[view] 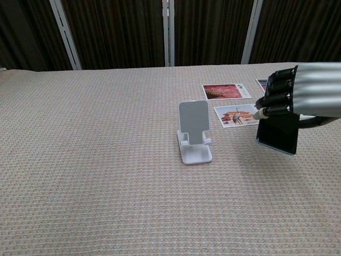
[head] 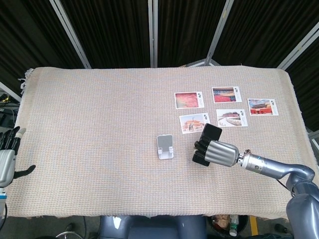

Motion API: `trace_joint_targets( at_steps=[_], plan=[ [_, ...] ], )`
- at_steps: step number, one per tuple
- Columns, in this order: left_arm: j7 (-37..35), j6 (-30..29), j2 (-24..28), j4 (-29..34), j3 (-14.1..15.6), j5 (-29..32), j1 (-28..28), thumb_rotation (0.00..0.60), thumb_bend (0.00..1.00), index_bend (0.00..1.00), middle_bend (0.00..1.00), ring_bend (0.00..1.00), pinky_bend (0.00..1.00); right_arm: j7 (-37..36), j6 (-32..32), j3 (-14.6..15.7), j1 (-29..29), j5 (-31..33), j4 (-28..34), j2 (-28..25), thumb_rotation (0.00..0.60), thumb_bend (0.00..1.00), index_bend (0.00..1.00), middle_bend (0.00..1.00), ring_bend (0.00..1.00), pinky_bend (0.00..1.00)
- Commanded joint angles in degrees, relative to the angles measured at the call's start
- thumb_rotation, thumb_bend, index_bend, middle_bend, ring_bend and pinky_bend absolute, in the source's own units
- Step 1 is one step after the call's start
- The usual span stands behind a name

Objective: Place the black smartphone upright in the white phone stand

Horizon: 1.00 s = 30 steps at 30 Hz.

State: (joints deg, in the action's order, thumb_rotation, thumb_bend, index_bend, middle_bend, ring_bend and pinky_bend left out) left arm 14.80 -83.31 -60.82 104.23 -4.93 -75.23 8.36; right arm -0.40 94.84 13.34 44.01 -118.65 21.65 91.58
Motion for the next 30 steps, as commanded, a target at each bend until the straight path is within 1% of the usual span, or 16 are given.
trace_joint_targets(
  at_steps=[1, 3, 5, 8, 13, 16, 19, 24, 27, 30],
  plan=[
    [-0.6, -0.2, 0.3, 0.2, 0.0, -0.4, -0.2, 0.6, 0.0, 0.0, 0.0, 0.0, 0.0, 14.8, 4.4, -3.9, 0.8, 2.1, 3.4, -1.5, 0.6, 0.22, 0.55, 0.54, 0.41, 0.35],
    [-1.0, -0.3, 0.5, 0.3, 0.0, -0.6, -0.2, 0.6, 0.0, 0.0, 0.0, 0.0, 0.0, 21.7, 4.8, -5.2, 1.5, 2.5, 5.6, -1.0, 0.6, 0.22, 0.54, 0.54, 0.38, 0.32],
    [-1.1, -0.2, 0.6, 0.2, 0.1, -0.8, -0.3, 0.6, 0.0, 0.0, 0.0, 0.0, 0.0, 28.1, 3.8, -5.0, 3.5, 0.9, 7.6, -1.0, 0.6, 0.22, 0.54, 0.53, 0.36, 0.31],
    [-1.2, 0.1, 0.6, 0.0, 0.1, -0.7, -0.2, 0.6, 0.0, 0.0, 0.0, 0.0, 0.0, 32.5, 1.7, -5.2, 5.5, -0.1, 11.2, -1.0, 0.6, 0.22, 0.54, 0.52, 0.36, 0.29],
    [-1.7, 0.9, 0.5, -0.8, -0.2, 0.4, -0.1, 0.6, 0.0, 0.0, 0.0, 0.0, 0.0, 42.1, -4.0, -7.3, 8.9, -0.2, 18.8, -0.2, 0.6, 0.22, 0.54, 0.52, 0.34, 0.21],
    [-2.3, 1.3, 0.7, -1.4, -0.5, 1.1, -0.1, 0.6, 0.0, 0.0, 0.0, 0.0, 0.0, 45.3, -7.8, -7.1, 11.4, -1.8, 22.4, -0.7, 0.6, 0.23, 0.54, 0.52, 0.33, 0.17],
    [-2.5, 1.4, 0.8, -1.8, -0.7, 1.6, -0.1, 0.6, 0.0, 0.0, 0.0, 0.0, 0.0, 47.4, -11.4, -7.1, 12.7, -2.3, 24.2, -0.9, 0.6, 0.23, 0.54, 0.52, 0.32, 0.09],
    [-3.0, 1.6, 0.9, -2.2, -0.9, 2.3, -0.3, 0.6, 0.0, 0.0, 0.0, 0.0, 0.0, 52.8, -17.5, -7.7, 12.9, -1.5, 26.6, -0.2, 0.6, 0.23, 0.55, 0.52, 0.3, 0.01],
    [-3.2, 1.9, 1.0, -2.3, -0.9, 2.6, -0.2, 0.6, 0.0, 0.0, 0.0, 0.0, 0.0, 54.7, -19.6, -7.8, 12.8, -1.3, 28.1, 0.0, 0.6, 0.23, 0.57, 0.54, 0.31, 0.0],
    [-3.3, 2.0, 1.0, -2.4, -1.0, 2.7, -0.2, 0.6, 0.0, 0.0, 0.0, 0.0, 0.0, 56.2, -20.9, -7.9, 12.4, -1.0, 28.9, 0.0, 0.6, 0.23, 0.57, 0.54, 0.31, 0.0]
  ],
)
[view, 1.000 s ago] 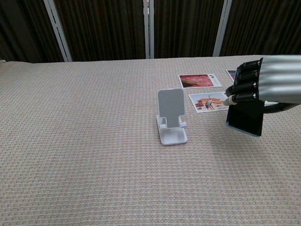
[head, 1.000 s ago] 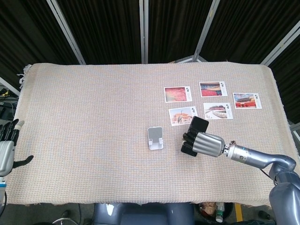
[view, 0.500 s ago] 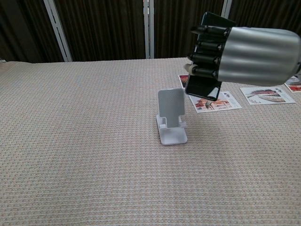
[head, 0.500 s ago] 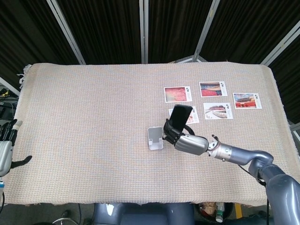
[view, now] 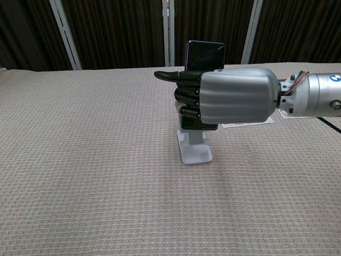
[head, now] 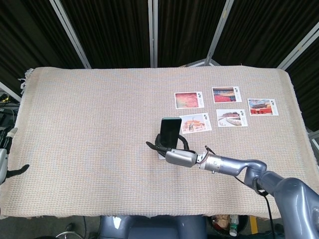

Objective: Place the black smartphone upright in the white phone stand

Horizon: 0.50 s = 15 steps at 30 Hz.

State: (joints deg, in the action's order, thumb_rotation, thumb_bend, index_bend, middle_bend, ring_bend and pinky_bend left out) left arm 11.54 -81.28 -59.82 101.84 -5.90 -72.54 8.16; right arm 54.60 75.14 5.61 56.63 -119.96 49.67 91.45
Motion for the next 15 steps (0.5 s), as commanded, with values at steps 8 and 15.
trace_joint_targets(
  at_steps=[8, 15],
  plan=[
    [-0.1, 0.8, -0.1, -0.1, 0.1, 0.1, 0.3, 0.6, 0.0, 0.0, 0.0, 0.0, 0.0, 4.0, -3.5, -0.4, -1.0, 0.8, 2.8, 0.1, 0.6, 0.23, 0.56, 0.53, 0.3, 0.0],
    [0.1, 1.3, -0.2, 0.1, 0.1, 0.2, 0.5, 0.6, 0.0, 0.0, 0.0, 0.0, 0.0, 6.2, -5.8, -1.2, -2.0, 2.0, 2.1, 0.9, 0.6, 0.23, 0.56, 0.53, 0.3, 0.0]
  ],
)
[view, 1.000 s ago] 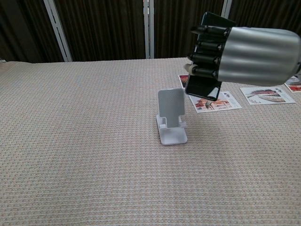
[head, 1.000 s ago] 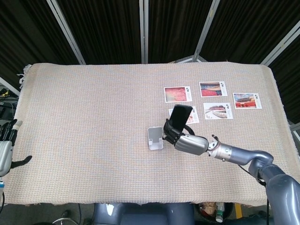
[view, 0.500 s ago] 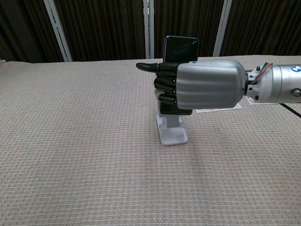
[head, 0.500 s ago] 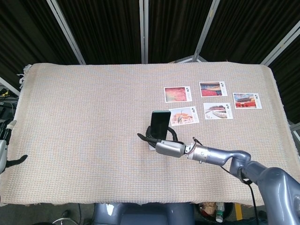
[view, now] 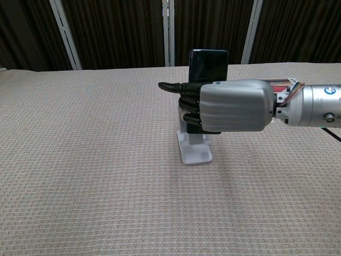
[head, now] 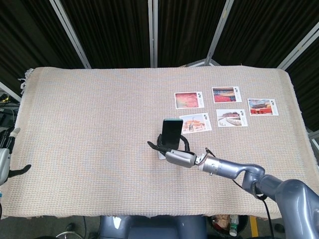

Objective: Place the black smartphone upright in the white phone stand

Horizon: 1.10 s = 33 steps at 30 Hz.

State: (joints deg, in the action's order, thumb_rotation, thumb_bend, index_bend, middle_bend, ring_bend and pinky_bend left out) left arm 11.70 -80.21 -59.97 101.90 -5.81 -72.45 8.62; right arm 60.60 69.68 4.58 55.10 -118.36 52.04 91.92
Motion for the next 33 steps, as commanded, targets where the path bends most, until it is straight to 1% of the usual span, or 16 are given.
trace_joint_targets(
  at_steps=[1, 8, 29, 33],
  plan=[
    [0.0, 0.3, -0.1, 0.0, 0.0, 0.2, 0.1, 0.6, 0.0, 0.0, 0.0, 0.0, 0.0, 0.4, -0.4, -0.2, -0.6, 0.4, -0.3, 0.6, 0.6, 0.23, 0.56, 0.53, 0.3, 0.0],
    [-0.1, 0.8, -0.1, 0.0, 0.1, 0.4, 0.3, 0.6, 0.0, 0.0, 0.0, 0.0, 0.0, 0.0, -0.4, 0.3, -0.7, -0.5, -0.2, 1.6, 0.6, 0.23, 0.56, 0.53, 0.3, 0.0],
    [-0.2, 1.0, -0.1, 0.0, 0.0, 0.7, 0.4, 0.6, 0.0, 0.0, 0.0, 0.0, 0.0, 0.7, -1.8, -0.2, -0.7, -0.8, -1.0, 3.3, 0.6, 0.23, 0.56, 0.52, 0.29, 0.0],
    [-0.2, 1.0, 0.0, 0.0, -0.1, 0.8, 0.4, 0.6, 0.0, 0.0, 0.0, 0.0, 0.0, 0.6, -1.9, -0.2, -0.7, -0.9, -0.9, 3.6, 0.6, 0.23, 0.53, 0.5, 0.29, 0.0]
  ],
)
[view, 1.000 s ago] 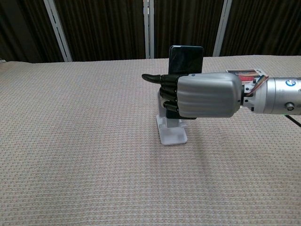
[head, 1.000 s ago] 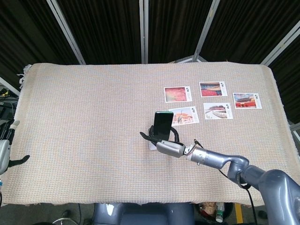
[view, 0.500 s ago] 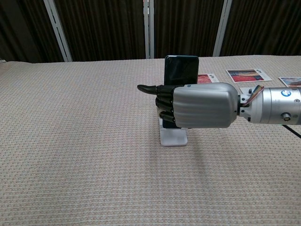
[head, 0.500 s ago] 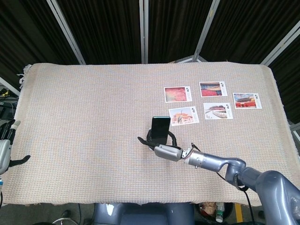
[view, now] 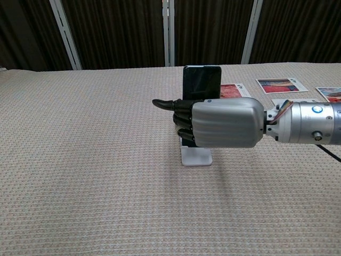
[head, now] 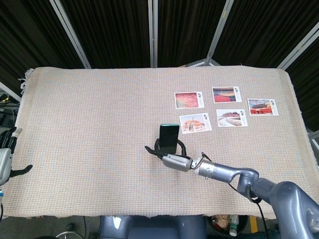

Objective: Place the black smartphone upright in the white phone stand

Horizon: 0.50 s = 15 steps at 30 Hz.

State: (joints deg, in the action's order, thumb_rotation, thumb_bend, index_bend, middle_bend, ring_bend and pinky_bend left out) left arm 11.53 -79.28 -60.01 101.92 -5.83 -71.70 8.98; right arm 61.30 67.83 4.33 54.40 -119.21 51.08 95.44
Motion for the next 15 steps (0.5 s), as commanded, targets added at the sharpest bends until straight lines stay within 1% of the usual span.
trace_joint_targets(
  at_steps=[1, 2, 3, 4, 5, 7, 9, 15],
  plan=[
    [-0.1, 0.1, 0.0, -0.1, 0.0, 0.1, 0.0, 0.6, 0.0, 0.0, 0.0, 0.0, 0.0, -0.1, -0.1, 0.0, 0.0, 0.0, 0.0, 0.2, 0.6, 0.22, 0.49, 0.48, 0.28, 0.0],
    [-0.1, 0.2, 0.0, -0.1, 0.0, 0.1, 0.0, 0.6, 0.0, 0.0, 0.0, 0.0, 0.0, -0.1, -0.4, -0.1, -0.1, 0.2, 0.0, 0.2, 0.6, 0.22, 0.42, 0.43, 0.26, 0.0],
    [-0.1, 0.2, 0.0, -0.1, 0.0, 0.1, 0.1, 0.6, 0.0, 0.0, 0.0, 0.0, 0.0, -0.1, -0.8, -0.3, -0.3, 0.7, 0.3, 0.1, 0.6, 0.21, 0.31, 0.34, 0.21, 0.0],
    [-0.2, 0.2, 0.0, -0.1, 0.0, 0.1, 0.1, 0.6, 0.0, 0.0, 0.0, 0.0, 0.0, 0.0, -1.0, -0.5, -0.4, 1.0, 0.4, 0.1, 0.6, 0.21, 0.22, 0.27, 0.17, 0.0],
    [-0.2, 0.2, 0.1, 0.0, 0.0, 0.1, 0.1, 0.6, 0.0, 0.0, 0.0, 0.0, 0.0, 0.2, -1.2, -0.7, -0.5, 1.3, 0.7, 0.1, 0.6, 0.21, 0.11, 0.17, 0.09, 0.0],
    [-0.3, 0.2, 0.1, 0.0, 0.0, 0.1, 0.0, 0.6, 0.0, 0.0, 0.0, 0.0, 0.0, 0.7, -1.6, -0.9, -0.7, 1.7, 1.2, -0.1, 0.6, 0.2, 0.01, 0.07, 0.02, 0.0],
    [-0.3, 0.3, 0.1, 0.0, 0.0, 0.1, 0.1, 0.6, 0.0, 0.0, 0.0, 0.0, 0.0, 1.0, -1.6, -1.0, -0.8, 1.9, 1.5, -0.1, 0.6, 0.2, 0.0, 0.03, 0.0, 0.0],
    [-0.5, 0.1, 0.2, 0.3, 0.1, 0.0, -0.1, 0.6, 0.0, 0.0, 0.0, 0.0, 0.0, 2.0, -0.9, -1.4, -2.0, 2.4, 3.7, -1.3, 0.6, 0.2, 0.0, 0.01, 0.0, 0.0]
  ],
)
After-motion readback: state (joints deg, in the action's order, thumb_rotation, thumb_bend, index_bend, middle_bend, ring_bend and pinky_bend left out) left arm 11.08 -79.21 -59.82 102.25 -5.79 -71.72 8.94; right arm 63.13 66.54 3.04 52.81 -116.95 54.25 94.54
